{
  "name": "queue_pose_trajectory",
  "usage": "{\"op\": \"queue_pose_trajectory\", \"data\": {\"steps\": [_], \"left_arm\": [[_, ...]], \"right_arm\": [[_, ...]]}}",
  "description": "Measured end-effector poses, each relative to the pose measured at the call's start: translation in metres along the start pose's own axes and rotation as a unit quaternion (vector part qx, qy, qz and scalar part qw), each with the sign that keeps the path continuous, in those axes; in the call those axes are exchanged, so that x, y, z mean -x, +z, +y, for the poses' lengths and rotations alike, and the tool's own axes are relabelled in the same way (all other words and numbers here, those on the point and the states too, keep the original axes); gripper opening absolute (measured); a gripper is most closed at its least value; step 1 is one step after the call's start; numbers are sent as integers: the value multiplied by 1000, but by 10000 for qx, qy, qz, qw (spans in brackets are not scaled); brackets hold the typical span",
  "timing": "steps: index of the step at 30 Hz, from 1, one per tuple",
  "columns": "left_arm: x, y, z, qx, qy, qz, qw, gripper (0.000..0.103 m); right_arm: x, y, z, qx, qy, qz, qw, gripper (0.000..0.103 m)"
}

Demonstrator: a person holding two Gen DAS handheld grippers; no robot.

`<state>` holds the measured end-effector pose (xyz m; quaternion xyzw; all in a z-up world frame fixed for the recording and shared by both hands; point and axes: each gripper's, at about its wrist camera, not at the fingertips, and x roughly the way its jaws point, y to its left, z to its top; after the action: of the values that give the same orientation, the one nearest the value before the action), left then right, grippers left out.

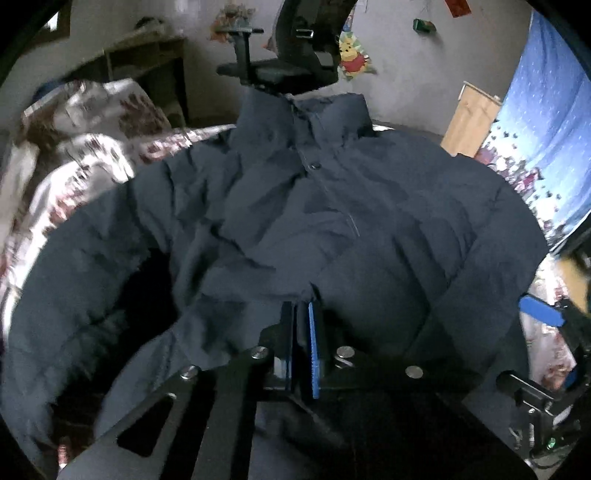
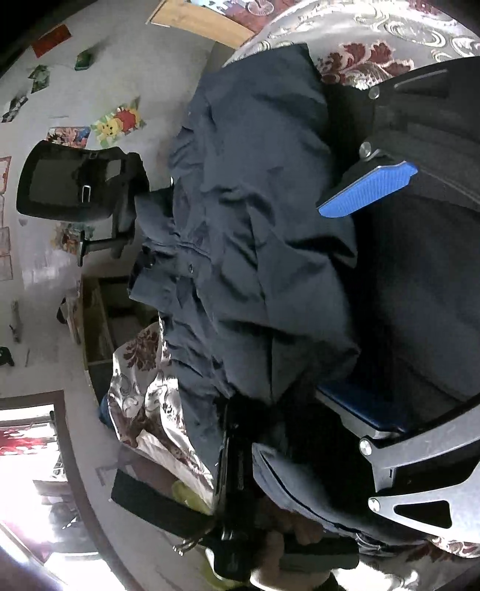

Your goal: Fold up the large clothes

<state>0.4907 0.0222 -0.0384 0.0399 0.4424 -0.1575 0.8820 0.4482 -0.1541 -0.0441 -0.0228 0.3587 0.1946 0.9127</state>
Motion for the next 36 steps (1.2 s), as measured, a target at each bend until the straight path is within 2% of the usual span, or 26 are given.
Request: {"op": "queue_pose_trajectory", "data": {"steps": [2, 5, 8, 12, 16, 19, 22, 25, 27, 31, 33, 34, 35, 36], "left_arm": [[14, 6, -2, -94, 267, -302, 9991, 5], [34, 21, 9, 21, 542, -668, 9963, 5], [43, 32, 25, 8, 891, -781, 9930, 5], [27, 32, 39, 80, 1041, -535, 9931, 5], [2, 22, 44, 24, 1376, -308, 9900, 5], [-19, 17, 48, 1, 1523, -43, 9883, 5], [-32, 12, 50, -83, 1553, 157, 9877, 5], [-34, 9, 54, 19, 1420, 198, 9897, 6], [-27, 6, 60, 205, 1351, 89, 9906, 10], [-10, 6, 70, 519, 1360, -4, 9894, 27], [1, 6, 73, 710, 1346, -76, 9883, 44], [9, 5, 76, 826, 1317, -153, 9877, 61], [16, 4, 77, 921, 1297, -223, 9870, 71], [25, 2, 80, 1037, 1265, -316, 9860, 73]], "right_arm": [[4, 2, 0, 25, -68, -57, 10000, 90], [9, 6, -4, 60, -261, -152, 9995, 90], [8, 17, -12, 11, -751, -210, 9970, 90], [-4, 37, -25, -182, -954, -389, 9945, 91], [-33, 53, -39, -366, -893, -376, 9946, 91], [-61, 57, -48, -497, -835, -67, 9952, 91], [-92, 48, -59, -780, -737, 424, 9933, 91], [-101, 41, -60, -825, -752, 479, 9926, 91], [-96, 39, -58, -841, -786, 388, 9926, 91], [-82, 40, -53, -948, -695, 243, 9928, 92], [-71, 42, -46, -959, -598, 129, 9935, 93], [-69, 45, -45, -942, -575, 86, 9939, 96], [-65, 47, -40, -917, -549, 22, 9943, 99], [-59, 50, -34, -870, -492, -77, 9950, 102]]}}
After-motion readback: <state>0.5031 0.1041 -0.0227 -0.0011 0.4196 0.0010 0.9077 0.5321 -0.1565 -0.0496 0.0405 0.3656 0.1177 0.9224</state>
